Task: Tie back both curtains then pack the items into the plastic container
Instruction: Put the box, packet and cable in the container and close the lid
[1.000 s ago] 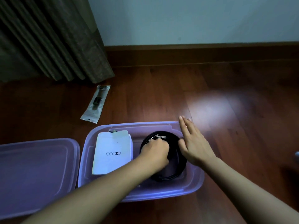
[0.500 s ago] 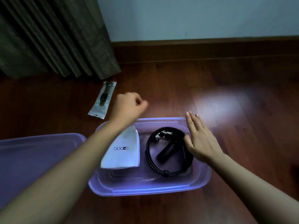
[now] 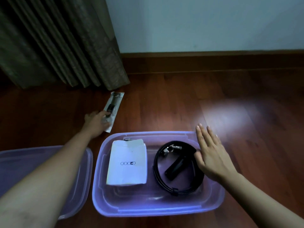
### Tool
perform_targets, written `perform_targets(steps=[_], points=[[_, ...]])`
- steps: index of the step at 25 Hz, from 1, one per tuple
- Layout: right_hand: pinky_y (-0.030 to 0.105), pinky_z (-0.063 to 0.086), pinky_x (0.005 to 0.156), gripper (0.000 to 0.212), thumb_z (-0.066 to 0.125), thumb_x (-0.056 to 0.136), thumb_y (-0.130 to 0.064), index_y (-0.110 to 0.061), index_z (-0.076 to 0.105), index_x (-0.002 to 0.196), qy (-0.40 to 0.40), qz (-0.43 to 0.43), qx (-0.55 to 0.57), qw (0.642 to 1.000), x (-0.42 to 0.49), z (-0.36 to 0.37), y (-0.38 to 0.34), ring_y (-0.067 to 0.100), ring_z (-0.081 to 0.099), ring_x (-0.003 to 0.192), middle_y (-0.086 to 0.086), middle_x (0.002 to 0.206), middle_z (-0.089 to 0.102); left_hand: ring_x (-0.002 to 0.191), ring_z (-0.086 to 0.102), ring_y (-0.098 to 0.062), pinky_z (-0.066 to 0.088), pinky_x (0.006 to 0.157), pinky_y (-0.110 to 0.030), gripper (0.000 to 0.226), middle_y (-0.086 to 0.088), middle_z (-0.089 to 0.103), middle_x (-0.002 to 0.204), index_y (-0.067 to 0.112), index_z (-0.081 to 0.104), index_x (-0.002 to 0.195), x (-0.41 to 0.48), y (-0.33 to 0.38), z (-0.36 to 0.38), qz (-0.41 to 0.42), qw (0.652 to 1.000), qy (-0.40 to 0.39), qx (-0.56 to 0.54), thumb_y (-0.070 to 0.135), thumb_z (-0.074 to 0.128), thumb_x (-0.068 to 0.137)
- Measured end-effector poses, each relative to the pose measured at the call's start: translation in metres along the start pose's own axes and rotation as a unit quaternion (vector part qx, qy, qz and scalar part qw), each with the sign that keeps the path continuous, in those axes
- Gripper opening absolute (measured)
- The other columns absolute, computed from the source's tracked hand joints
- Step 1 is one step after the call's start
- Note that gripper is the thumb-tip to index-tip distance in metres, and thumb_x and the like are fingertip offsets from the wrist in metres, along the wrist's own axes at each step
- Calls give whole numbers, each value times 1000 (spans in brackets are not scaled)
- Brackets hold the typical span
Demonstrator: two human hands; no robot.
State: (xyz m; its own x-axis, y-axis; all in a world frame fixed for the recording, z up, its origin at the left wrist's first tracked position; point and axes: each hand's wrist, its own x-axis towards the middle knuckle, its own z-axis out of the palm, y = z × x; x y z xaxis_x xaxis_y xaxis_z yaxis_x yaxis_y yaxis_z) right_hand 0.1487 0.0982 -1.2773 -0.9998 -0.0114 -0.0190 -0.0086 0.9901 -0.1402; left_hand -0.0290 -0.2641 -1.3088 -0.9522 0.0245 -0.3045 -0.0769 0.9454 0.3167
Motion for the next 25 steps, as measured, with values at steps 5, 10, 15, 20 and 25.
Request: perform_targets(steps=[5,10,15,20,25], points=[[42,14,115,79,16,76,-38,-5,17,148,-13,1,-9,1000,-1,-2,0,31,9,145,11,156,18,106,56,-35,44,83,-30,61,-18,55,124,19,52,124,-20,13,-8,-53,989,32,-137,4,75,70],[44,12,116,83,12,73,-42,-7,12,148,-31,13,-3,999,-1,-6,-3,30,6,146,11,158,13,81,57,-24,40,67,-27,31,-18,65,111,17,65,112,-49,16,-32,-19,989,73,-128,7,65,82],[45,12,116,87,9,70,-43,-7,9,149,-40,12,5,999,-2,-10,-5,30,6,146,12,158,11,89,60,-20,47,78,-32,42,-3,63,90,23,53,124,-111,17,-69,82,964,165,-192,21,67,85],[44,11,116,78,21,77,-35,-6,10,149,-44,15,14,999,-2,-12,-6,30,7,146,12,158,11,92,59,16,46,86,-9,41,38,64,95,49,62,107,-189,35,-73,257,919,121,-273,17,69,82],[44,11,116,77,27,78,-32,-6,9,149,-47,15,15,999,-2,-13,-6,30,7,146,13,158,11,79,67,-7,53,66,-29,28,13,73,90,32,61,112,-214,51,-18,391,911,-1,-130,37,49,86]])
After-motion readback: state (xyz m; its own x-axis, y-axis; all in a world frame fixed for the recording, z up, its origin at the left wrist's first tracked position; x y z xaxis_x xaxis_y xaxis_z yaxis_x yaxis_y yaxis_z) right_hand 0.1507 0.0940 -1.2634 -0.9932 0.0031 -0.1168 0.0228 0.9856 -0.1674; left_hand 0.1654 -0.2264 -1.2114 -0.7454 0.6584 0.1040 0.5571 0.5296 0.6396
